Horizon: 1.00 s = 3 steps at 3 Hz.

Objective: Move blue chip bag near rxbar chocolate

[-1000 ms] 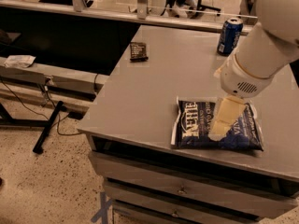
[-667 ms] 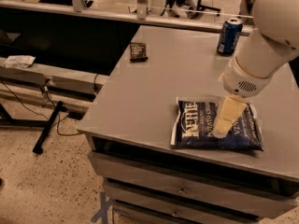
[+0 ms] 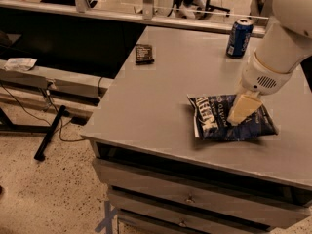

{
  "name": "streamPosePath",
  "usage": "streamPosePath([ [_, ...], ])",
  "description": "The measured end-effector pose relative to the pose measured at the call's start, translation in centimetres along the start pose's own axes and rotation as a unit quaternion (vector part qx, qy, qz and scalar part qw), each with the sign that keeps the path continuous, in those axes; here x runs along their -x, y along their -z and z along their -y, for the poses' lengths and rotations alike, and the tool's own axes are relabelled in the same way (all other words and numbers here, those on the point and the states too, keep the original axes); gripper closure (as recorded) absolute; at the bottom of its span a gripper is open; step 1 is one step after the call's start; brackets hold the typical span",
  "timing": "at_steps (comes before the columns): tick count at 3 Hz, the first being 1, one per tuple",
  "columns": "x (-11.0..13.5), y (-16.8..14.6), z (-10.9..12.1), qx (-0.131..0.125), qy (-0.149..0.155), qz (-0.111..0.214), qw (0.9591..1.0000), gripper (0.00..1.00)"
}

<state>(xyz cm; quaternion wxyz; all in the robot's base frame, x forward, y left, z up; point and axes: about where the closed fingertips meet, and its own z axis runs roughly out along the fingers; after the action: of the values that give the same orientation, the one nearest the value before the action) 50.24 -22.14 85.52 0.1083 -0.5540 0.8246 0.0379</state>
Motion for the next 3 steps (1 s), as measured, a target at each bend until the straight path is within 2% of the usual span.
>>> streamPosePath([
  [1, 0.1, 1.1, 0.2, -0.001, -0.003, 0.006, 1.0000, 0.81],
  [2, 2.5, 7.0, 1.1, -0.043, 0.007, 0.048, 0.9979, 1.00],
  [3, 2.6, 7.2, 1.3, -0.046, 0.008, 0.050, 0.9977, 1.00],
])
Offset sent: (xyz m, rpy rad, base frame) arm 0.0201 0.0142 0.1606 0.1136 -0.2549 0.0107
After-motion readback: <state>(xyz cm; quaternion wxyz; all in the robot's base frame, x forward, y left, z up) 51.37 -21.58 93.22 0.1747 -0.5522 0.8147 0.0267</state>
